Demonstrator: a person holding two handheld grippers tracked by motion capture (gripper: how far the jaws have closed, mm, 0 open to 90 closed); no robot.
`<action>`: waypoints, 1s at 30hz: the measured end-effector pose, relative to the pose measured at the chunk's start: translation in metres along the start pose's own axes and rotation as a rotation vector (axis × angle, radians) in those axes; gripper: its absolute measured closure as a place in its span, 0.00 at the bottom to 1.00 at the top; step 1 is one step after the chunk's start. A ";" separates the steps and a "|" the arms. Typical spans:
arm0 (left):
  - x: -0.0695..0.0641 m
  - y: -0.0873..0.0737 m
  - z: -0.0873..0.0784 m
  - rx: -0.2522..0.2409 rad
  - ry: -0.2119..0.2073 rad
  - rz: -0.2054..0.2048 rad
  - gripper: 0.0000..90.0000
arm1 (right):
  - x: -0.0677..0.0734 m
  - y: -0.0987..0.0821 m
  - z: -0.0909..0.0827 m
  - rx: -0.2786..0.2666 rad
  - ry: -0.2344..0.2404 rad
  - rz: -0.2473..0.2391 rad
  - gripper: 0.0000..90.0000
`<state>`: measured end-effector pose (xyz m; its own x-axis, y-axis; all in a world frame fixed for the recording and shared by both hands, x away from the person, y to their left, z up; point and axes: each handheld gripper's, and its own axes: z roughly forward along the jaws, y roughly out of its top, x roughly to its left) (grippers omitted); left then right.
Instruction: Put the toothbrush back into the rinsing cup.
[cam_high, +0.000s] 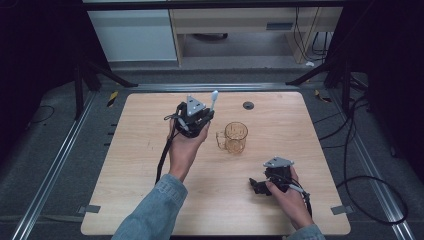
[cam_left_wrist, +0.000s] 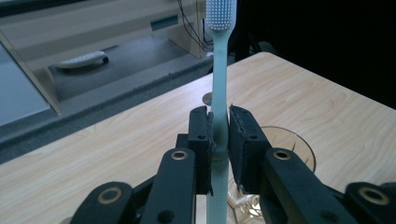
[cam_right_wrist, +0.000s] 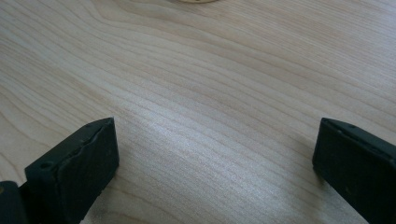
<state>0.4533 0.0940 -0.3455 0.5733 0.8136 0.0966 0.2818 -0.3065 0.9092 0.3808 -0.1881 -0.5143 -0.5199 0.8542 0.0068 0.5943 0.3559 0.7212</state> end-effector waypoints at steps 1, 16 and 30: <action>-0.001 0.000 0.001 0.010 0.016 0.000 0.88 | -0.001 -0.001 0.001 -0.008 -0.009 -0.022 0.01; -0.005 -0.005 0.004 -0.075 0.020 0.005 0.88 | -0.003 -0.001 0.001 -0.007 -0.004 -0.022 0.01; -0.011 -0.014 0.003 -0.189 0.030 -0.031 0.88 | -0.006 -0.001 0.000 -0.005 0.002 -0.029 0.01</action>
<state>0.4457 0.0883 -0.3609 0.5429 0.8363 0.0771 0.1476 -0.1854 0.9715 0.3830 -0.1934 -0.5154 -0.5380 0.8429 -0.0124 0.5762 0.3784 0.7244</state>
